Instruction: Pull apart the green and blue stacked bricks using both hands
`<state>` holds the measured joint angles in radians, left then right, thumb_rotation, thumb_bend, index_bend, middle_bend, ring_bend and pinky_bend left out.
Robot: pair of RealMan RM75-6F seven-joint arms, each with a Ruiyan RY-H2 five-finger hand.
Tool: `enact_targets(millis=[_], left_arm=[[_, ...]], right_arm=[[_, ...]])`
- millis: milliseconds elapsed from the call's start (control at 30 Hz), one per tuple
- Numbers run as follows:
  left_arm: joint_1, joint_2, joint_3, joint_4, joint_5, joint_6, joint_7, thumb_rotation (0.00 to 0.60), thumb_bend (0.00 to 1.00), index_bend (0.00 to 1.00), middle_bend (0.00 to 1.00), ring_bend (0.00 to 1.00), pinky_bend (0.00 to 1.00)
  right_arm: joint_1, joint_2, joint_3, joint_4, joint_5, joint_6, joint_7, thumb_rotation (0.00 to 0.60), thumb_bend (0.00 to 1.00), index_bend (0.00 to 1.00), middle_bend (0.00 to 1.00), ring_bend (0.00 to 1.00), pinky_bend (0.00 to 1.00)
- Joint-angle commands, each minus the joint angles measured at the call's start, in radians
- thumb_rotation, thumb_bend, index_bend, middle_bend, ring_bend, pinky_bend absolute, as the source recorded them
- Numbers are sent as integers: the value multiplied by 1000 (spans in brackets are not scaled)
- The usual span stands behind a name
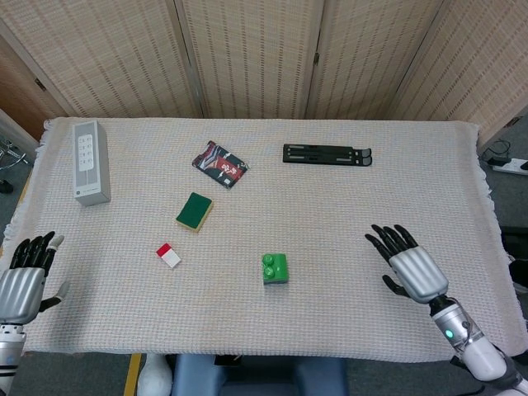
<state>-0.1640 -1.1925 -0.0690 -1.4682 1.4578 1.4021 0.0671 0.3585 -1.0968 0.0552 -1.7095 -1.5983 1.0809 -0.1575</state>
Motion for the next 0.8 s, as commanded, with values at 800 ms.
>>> enact_targets(millis=[800], left_arm=[[16,28,-24,6,-18,50,-87,600,376,80,79,0,0]], right_arm=[[318,-362,74,-143,464,-234,-601,600,428,0,0,55,0]])
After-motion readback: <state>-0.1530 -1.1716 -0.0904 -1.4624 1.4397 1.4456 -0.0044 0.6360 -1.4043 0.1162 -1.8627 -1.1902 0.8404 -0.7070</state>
